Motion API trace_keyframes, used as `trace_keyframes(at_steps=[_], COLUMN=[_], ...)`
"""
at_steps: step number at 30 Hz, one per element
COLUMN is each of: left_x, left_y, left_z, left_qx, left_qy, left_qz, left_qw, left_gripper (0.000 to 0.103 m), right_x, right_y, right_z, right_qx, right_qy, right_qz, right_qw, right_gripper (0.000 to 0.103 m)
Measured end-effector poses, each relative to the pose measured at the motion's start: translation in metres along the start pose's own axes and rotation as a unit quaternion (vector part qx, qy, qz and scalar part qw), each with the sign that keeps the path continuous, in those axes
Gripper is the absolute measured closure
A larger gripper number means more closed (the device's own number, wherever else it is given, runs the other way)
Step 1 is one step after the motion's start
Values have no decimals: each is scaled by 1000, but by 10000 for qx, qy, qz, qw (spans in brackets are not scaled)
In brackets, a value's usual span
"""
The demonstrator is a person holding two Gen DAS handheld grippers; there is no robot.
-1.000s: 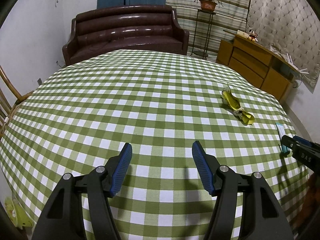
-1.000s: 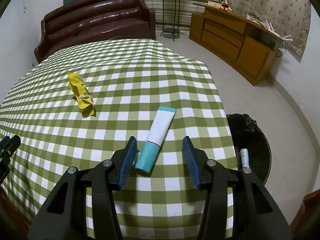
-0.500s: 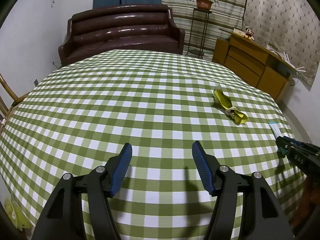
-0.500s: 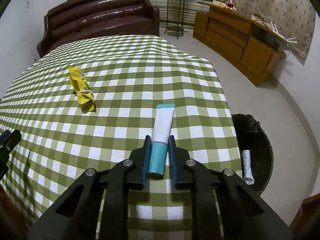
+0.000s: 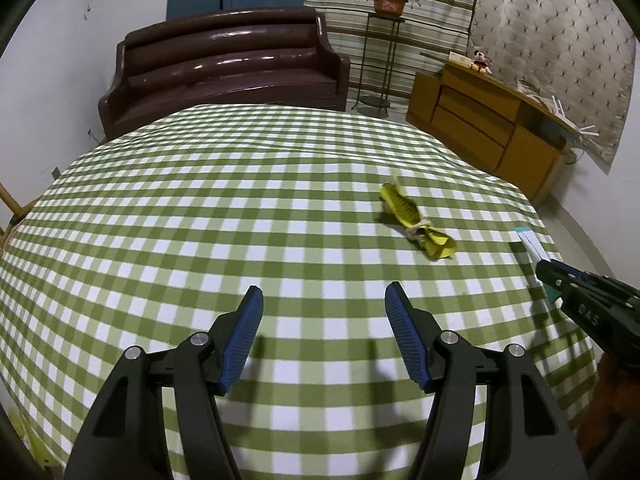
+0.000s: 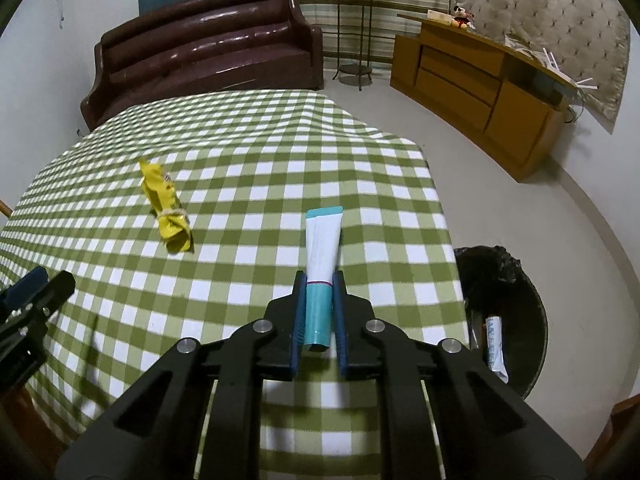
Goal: Collect trash
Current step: 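Grasp the yellow wrapper with the left gripper while the right gripper holds the teal tube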
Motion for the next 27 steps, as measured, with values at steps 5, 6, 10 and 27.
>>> trace_keyframes(at_steps=[5, 6, 10, 27], left_x=[12, 14, 22, 49], left_y=[8, 11, 17, 50], left_z=[-10, -13, -23, -72], left_qx=[-26, -38, -83, -326], left_qy=[-48, -59, -113, -55], left_qz=[-36, -35, -22, -145], left_qw=[10000, 10000, 9999, 9993], left_gripper=[41, 41, 39, 38], right_x=[10, 11, 20, 49], right_y=[17, 19, 32, 59], right_z=[-10, -12, -21, -57], right_qx=[17, 16, 22, -22], right_qy=[27, 37, 87, 299], right_qz=[-52, -58, -82, -158], right_qw=[10000, 10000, 9999, 9994], right_gripper=[90, 90, 90, 90])
Point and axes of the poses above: each gripper's, at about its wrist camera, not at the fingertips, and z roughly against the way its jaws point, x to its right, y to its top, the point moved 3 cm from there along -z, roughly the way its jaws point, and after that the axes turned 14 degrees about -y, right-handed, at the moved point
